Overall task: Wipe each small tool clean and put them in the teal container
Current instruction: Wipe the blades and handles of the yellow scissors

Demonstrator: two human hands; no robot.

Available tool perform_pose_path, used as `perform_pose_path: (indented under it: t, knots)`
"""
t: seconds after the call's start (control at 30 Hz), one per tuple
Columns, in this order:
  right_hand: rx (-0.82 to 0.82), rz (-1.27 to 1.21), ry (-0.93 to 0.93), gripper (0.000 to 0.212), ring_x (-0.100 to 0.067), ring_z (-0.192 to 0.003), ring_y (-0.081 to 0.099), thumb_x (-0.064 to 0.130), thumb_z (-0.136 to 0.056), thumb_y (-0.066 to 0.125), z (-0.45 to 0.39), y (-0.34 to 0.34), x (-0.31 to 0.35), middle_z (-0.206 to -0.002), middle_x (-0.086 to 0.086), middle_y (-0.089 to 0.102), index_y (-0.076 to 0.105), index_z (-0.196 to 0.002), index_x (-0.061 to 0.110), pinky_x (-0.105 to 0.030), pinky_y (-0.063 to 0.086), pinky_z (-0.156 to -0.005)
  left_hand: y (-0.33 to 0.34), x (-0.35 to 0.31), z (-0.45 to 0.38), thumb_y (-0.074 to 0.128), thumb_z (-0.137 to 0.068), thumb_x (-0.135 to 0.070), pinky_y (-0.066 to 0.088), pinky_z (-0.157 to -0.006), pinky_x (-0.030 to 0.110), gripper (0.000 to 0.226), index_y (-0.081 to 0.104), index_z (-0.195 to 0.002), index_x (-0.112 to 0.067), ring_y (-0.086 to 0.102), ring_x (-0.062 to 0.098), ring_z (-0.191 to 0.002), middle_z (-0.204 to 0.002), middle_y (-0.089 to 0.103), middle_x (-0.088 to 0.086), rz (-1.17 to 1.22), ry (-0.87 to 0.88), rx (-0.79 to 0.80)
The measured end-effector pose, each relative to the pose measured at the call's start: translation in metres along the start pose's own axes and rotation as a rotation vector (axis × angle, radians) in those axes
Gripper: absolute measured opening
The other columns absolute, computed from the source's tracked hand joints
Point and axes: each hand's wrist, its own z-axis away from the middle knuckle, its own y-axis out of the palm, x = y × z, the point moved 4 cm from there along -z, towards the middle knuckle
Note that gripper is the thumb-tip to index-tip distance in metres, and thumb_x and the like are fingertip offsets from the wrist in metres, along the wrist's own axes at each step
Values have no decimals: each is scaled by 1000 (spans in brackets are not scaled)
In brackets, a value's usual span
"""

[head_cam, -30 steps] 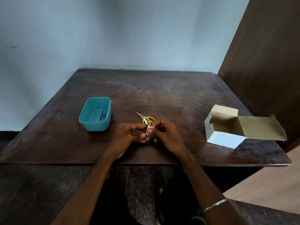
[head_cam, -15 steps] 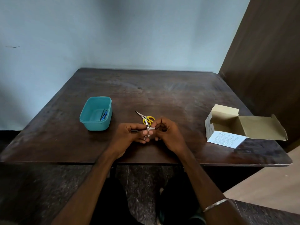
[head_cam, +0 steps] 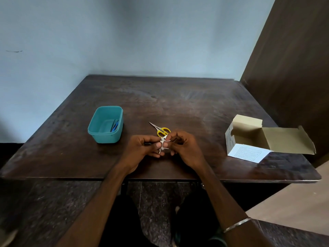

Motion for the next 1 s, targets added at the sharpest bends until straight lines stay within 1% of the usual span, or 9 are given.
perform_pose_path:
  t: [0.1,0.23,0.33,0.5,0.6,0.73,0.83,0.93,1.0]
  knots:
    - [-23,-5,14,17,-19,-54,57,-1,-83,75,0,-1,-1,-75,-1,69,67,-81,13,-29,47,-47,0,0,0,66,-86,3,60,-63,28,21,74,-100,-10,74,33,-74,-85,76,11,11,-8,6]
    - [25,41,7,13,-27,-53,58,3,-82,77,1,-1,0,-78,-10,70,67,-83,11,-35,48,-51,0,0,1,65,-87,2,61,-65,29,21,73,-105,-7,74,34,-76,-90,76,16,-7,1,12]
    - [30,39,-2,12,-19,-55,60,2,-83,76,2,-1,2,-74,-3,70,66,-84,8,-29,48,-51,-1,-1,0,66,-87,1,61,-67,30,22,72,-108,-4,74,32,-78,-93,76,16,-18,23,-3]
    - [-67,-37,12,14,-22,-58,65,4,-91,68,1,-4,0,-80,-1,70,59,-92,15,-29,46,-48,-2,-2,2,71,-86,-3,60,-69,31,24,74,-103,-19,73,23,-77,-90,77,5,-158,103,-100]
    - [-88,-85,-3,15,-22,-63,67,-1,-88,69,1,-4,1,-81,-4,73,64,-94,11,-31,50,-48,-1,-3,3,71,-85,-2,59,-65,27,25,75,-98,-24,70,14,-72,-87,76,0,-209,158,-137]
    - [-84,-45,-63,12,-19,-76,68,-1,-86,71,3,-5,4,-87,-1,74,73,-89,10,-31,55,-53,-3,-2,2,72,-85,-3,59,-65,31,23,75,-101,-19,68,14,-68,-87,72,-1,-307,219,-176]
    - [-89,12,-93,15,-11,-75,67,-1,-86,71,2,-7,4,-90,6,75,76,-90,13,-31,55,-59,-3,-2,2,74,-84,-4,59,-63,33,22,76,-99,-19,67,16,-61,-85,71,-1,-414,274,-193]
    - [-72,70,-111,20,-9,-81,68,3,-85,73,1,-7,1,-92,8,75,77,-90,22,-37,53,-72,-5,2,-1,74,-84,-10,59,-65,41,21,78,-99,-24,67,16,-63,-83,70,-4,-508,313,-188]
    - [-60,103,-111,19,-7,-82,68,2,-85,73,1,-7,2,-92,9,75,78,-91,20,-34,52,-75,-7,4,-2,75,-84,-13,59,-66,44,21,77,-100,-25,67,15,-66,-84,70,-6,-529,318,-190]
